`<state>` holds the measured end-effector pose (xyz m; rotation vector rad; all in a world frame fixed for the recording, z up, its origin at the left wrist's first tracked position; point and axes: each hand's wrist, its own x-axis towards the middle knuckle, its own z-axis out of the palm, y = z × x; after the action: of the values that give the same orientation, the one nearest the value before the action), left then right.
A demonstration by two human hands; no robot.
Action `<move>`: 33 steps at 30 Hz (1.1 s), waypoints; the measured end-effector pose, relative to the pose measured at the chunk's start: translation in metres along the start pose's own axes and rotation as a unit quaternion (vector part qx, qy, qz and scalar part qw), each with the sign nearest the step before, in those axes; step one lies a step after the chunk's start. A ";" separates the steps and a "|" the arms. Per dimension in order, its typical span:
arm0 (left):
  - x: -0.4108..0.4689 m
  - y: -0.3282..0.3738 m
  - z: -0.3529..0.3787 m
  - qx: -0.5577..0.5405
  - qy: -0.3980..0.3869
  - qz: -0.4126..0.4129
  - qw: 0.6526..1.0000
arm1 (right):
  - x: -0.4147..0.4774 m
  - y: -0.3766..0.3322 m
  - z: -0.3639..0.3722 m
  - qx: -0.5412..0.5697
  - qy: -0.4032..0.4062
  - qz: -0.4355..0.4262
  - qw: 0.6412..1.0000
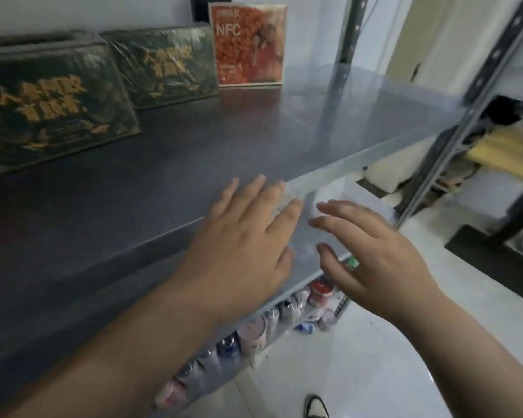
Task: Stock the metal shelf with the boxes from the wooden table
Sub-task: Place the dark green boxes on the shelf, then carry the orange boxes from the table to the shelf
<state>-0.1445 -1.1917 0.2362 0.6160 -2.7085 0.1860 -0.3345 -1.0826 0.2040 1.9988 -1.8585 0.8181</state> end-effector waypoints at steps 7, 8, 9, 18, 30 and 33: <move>-0.044 0.088 0.086 -0.125 -0.106 0.225 0.960 | -0.181 -0.043 -0.016 -0.103 -0.145 0.283 0.942; -0.056 0.105 0.100 -0.136 -0.135 0.252 0.948 | -0.208 -0.052 -0.018 -0.106 -0.175 0.326 0.923; -0.068 0.124 0.113 -0.148 -0.162 0.276 0.936 | -0.236 -0.061 -0.021 -0.105 -0.202 0.364 0.903; -0.165 0.303 0.147 -0.165 -0.278 0.431 0.842 | -0.435 -0.172 -0.068 -0.070 -0.245 0.607 0.752; -0.291 0.489 0.108 -0.124 -0.294 0.629 0.709 | -0.636 -0.342 -0.114 -0.039 -0.146 0.774 0.615; -0.309 0.528 0.103 -0.114 -0.288 0.689 0.655 | -0.661 -0.374 -0.115 -0.033 -0.100 0.822 0.559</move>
<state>-0.1486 -0.6178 0.0010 -1.8447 -2.9769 -0.0211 0.0038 -0.4330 -0.0282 -0.4281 -3.4398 0.6754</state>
